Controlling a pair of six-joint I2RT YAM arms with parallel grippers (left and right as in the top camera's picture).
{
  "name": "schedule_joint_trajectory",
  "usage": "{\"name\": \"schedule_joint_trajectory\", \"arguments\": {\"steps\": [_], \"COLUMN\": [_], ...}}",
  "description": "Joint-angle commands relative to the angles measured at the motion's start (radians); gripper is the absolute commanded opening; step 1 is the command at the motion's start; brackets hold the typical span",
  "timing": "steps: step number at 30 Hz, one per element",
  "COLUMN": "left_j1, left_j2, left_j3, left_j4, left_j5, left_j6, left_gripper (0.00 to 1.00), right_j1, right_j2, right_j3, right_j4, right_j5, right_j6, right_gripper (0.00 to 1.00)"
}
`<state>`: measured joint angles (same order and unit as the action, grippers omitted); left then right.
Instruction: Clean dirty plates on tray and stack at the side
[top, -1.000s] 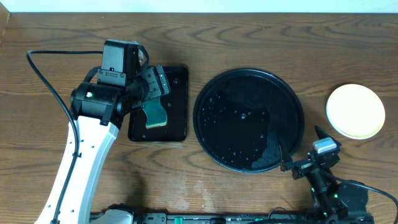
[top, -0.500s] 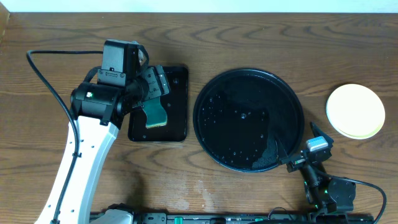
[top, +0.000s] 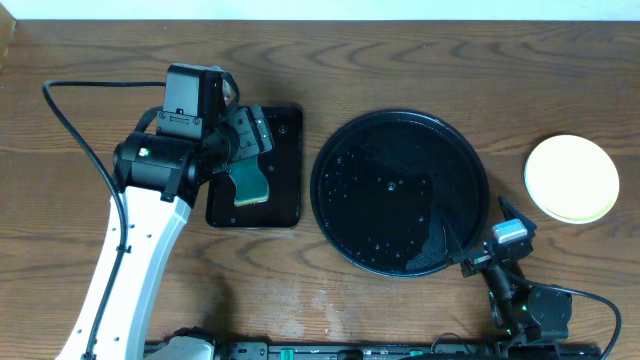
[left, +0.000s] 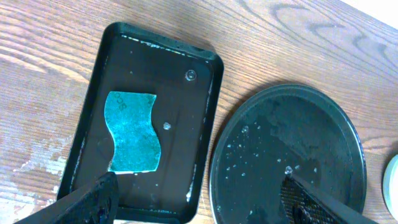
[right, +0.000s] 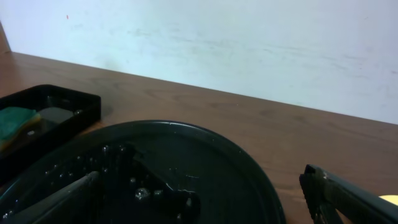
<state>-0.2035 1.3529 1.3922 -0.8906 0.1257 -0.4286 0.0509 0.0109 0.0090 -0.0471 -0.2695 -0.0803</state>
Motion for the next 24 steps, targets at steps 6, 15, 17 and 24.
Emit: {"name": "schedule_joint_trajectory", "arguments": {"steps": [6,15,17,24], "left_j1": [0.005,0.014,0.025,0.099], "left_j2": [-0.001,-0.191,-0.26,-0.584], "left_j3": [0.014,-0.099,-0.164,-0.49], "left_j4": [-0.002,0.13,0.207,0.488], "left_j5": [0.001,-0.187,-0.187,-0.186], "left_j6": [0.01,0.068,0.107,0.14], "left_gripper": [0.84,0.84,0.84,0.84], "right_j1": [0.009,0.009,0.009,0.009], "right_j2": [-0.006,-0.006,-0.006,-0.006], "right_j3": [-0.003,-0.003,-0.003,-0.003], "right_j4": [-0.002,-0.001,-0.002,-0.002], "right_j5": [0.003,0.003,0.003,0.003], "right_j6": [0.005,0.005,0.005,0.004], "right_gripper": [0.99,0.99,0.99,0.99]}}
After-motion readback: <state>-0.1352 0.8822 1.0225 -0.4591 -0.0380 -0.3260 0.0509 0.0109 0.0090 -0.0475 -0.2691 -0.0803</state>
